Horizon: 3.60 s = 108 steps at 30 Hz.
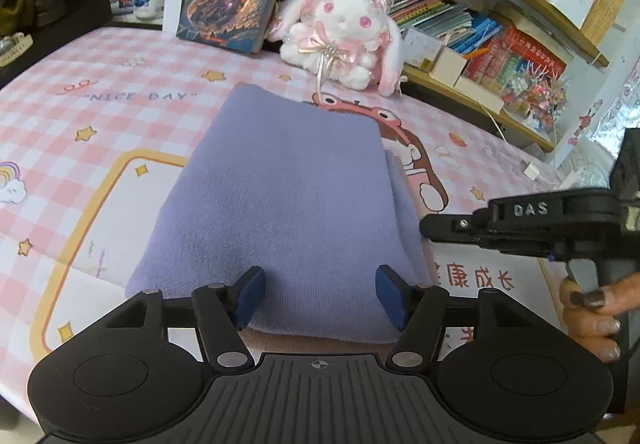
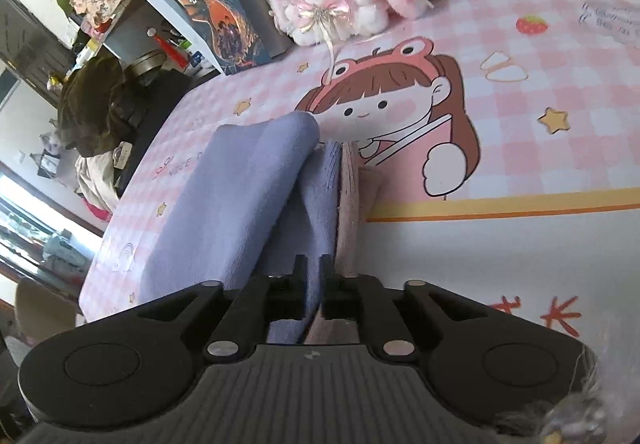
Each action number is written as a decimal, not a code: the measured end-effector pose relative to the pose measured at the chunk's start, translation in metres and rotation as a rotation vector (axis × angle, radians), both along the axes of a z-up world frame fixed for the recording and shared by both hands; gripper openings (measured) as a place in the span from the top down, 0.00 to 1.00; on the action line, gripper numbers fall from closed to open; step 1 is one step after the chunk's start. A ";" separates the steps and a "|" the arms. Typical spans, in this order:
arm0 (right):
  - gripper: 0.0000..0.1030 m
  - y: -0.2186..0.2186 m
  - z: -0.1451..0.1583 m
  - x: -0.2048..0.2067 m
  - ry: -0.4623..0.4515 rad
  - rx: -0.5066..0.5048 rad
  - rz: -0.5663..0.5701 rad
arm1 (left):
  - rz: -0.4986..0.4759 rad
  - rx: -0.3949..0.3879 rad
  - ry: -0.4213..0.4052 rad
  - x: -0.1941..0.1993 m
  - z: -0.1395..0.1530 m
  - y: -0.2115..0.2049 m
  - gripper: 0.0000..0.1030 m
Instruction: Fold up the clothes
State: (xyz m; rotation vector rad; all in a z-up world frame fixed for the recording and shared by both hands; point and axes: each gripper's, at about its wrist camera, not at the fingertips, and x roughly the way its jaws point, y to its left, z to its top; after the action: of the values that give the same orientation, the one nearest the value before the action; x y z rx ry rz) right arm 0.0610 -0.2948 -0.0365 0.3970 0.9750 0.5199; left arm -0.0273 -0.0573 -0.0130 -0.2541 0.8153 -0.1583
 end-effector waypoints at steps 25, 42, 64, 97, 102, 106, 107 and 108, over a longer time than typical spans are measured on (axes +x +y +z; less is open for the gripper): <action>0.13 0.052 0.027 -0.115 -0.042 -0.258 -0.410 | -0.202 0.031 -0.023 -0.017 0.013 0.074 0.17; 0.12 0.107 0.018 -0.166 0.030 -0.293 -0.496 | -0.269 0.020 0.076 -0.036 -0.009 0.129 0.16; 0.12 0.085 0.019 -0.103 0.079 -0.182 -0.554 | -0.129 -0.324 0.122 0.041 -0.017 0.157 0.19; 0.74 0.084 0.028 -0.038 -0.180 -0.204 -0.133 | -0.083 -0.244 0.173 0.091 -0.014 0.096 0.63; 0.68 0.058 0.010 -0.026 -0.037 -0.145 -0.195 | -0.066 -0.313 0.216 0.096 -0.023 0.108 0.47; 0.52 0.035 -0.010 -0.019 0.102 -0.027 -0.247 | -0.050 -0.353 0.237 0.101 -0.033 0.110 0.43; 0.51 0.032 -0.015 -0.018 0.125 0.001 -0.251 | -0.047 -0.372 0.244 0.102 -0.036 0.110 0.42; 0.50 0.030 -0.019 -0.017 0.145 0.027 -0.252 | -0.044 -0.388 0.249 0.103 -0.039 0.109 0.40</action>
State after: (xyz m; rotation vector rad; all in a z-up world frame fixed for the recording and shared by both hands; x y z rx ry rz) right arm 0.0444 -0.2648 -0.0552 0.5793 1.0405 0.2781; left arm 0.0754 0.0513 -0.0521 -0.6310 1.0351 -0.3314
